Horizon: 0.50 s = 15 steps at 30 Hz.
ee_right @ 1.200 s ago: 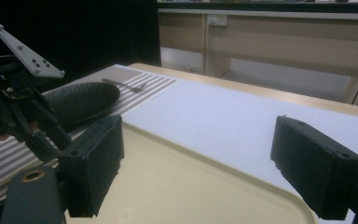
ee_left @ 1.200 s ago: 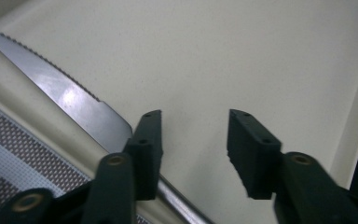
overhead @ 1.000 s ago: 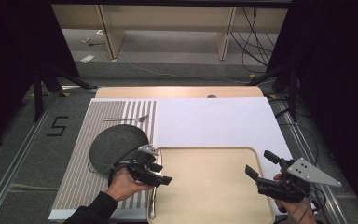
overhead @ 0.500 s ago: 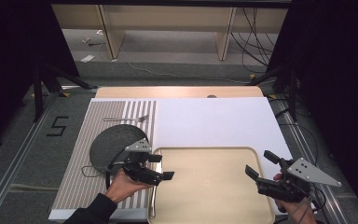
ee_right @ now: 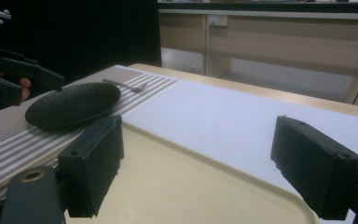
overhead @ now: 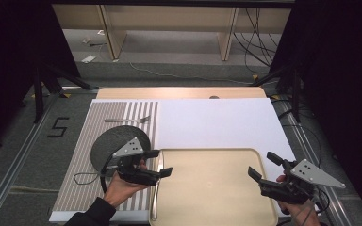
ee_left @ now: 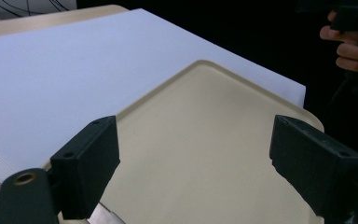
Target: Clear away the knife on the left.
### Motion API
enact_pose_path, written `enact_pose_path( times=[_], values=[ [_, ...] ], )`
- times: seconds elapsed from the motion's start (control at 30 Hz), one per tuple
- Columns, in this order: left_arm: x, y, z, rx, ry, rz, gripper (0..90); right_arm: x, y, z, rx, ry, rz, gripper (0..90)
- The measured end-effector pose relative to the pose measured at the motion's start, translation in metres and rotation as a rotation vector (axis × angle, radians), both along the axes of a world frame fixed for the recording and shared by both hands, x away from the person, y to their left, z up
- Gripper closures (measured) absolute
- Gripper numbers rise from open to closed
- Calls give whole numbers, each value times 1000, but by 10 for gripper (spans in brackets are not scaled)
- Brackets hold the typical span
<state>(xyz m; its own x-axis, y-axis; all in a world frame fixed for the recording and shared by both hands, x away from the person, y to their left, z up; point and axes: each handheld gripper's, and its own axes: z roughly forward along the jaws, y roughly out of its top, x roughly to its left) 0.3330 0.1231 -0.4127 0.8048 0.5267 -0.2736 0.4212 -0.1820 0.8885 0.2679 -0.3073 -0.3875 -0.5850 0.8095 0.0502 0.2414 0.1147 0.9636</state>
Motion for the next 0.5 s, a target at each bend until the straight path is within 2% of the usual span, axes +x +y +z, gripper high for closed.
enact_pose_path(
  times=[0.1,0.23,0.5],
  values=[
    [-5,3,2,-13,-40,25,157,0,0,0,0,0,-1,179],
    [-9,7,4,-35,-64,50,157,0,0,0,0,-1,0,179],
    [-20,11,5,-3,-94,63,156,0,0,0,1,-1,3,179]
  ],
)
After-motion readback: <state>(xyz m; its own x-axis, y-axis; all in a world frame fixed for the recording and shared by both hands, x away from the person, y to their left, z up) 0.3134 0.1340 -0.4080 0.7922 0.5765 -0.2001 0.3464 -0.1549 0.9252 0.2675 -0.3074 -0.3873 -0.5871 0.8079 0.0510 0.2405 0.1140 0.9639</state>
